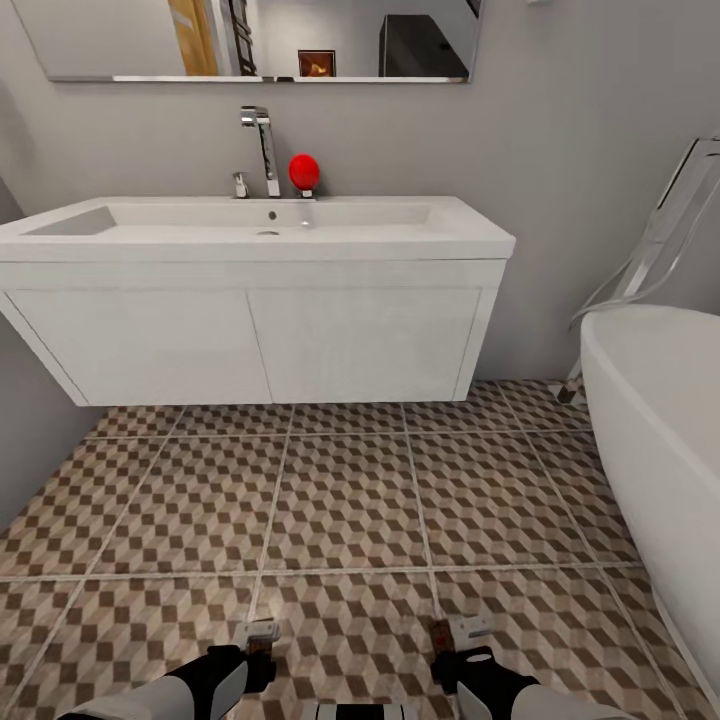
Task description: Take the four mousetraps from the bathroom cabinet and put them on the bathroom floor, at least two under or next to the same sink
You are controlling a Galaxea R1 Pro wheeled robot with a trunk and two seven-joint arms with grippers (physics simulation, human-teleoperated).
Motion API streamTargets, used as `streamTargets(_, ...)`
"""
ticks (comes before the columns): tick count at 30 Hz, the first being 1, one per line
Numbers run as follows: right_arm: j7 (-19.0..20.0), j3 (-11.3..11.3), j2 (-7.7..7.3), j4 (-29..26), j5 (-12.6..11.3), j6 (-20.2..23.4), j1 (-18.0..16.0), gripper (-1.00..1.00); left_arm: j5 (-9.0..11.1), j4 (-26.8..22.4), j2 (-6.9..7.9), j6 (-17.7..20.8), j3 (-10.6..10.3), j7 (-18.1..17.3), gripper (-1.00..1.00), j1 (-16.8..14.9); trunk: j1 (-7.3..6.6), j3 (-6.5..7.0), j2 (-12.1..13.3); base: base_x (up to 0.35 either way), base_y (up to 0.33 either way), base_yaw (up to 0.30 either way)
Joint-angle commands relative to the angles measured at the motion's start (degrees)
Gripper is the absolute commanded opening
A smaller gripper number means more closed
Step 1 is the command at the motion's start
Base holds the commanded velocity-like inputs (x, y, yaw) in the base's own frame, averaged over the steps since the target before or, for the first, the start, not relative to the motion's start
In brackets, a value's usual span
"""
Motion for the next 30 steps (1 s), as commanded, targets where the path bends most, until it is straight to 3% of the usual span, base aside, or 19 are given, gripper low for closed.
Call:
streamTargets(1,-0.3,0.3,0.02,0.1,0.3,-0.1,-0.1,-1.0,0.3,0.0,-0.03,0.2,-0.5,0.3,-1.0,0.0,-0.01,-0.04,0.0,0.0,0.0,0.0)
streamTargets(4,-0.5,0.2,-0.01,-0.1,0.3,-2.9,-0.1,-1.0,-0.2,-0.5,-0.09,-0.4,-0.5,0.3,-1.0,0.0,-0.01,-0.04,0.0,0.0,0.0,0.0)
streamTargets(9,-2.2,0.0,0.08,-0.3,0.2,-6.0,-0.1,-1.0,-0.2,-1.3,-0.09,-5.2,-0.6,0.3,-1.0,0.0,-0.01,-0.04,0.0,0.0,0.0,0.0)
streamTargets(11,-3.6,0.2,0.12,-0.6,0.4,-3.6,-0.1,-1.0,-0.3,-2.7,0.0,-4.5,-0.6,0.5,-1.0,-0.2,-0.01,-0.04,0.0,0.0,0.0,0.0)
streamTargets(18,-4.9,0.1,-0.1,-9.3,0.3,7.4,-0.3,-1.0,-0.1,-10.9,0.55,7.0,-0.5,1.5,-1.0,-0.7,-0.01,-0.04,0.0,0.0,0.0,0.0)
streamTargets(25,-5.1,0.0,0.13,-11.0,-0.1,10.3,-0.8,-1.0,0.0,-11.8,0.68,8.3,-0.6,1.4,-1.0,-0.7,-0.01,-0.04,0.0,0.0,0.0,0.0)
streamTargets(30,-5.1,-0.2,0.76,-11.1,-0.3,10.4,-2.5,-1.0,-0.3,-11.3,-0.32,7.1,-0.8,1.1,-1.0,-0.7,-0.01,-0.04,0.0,0.0,0.0,0.0)
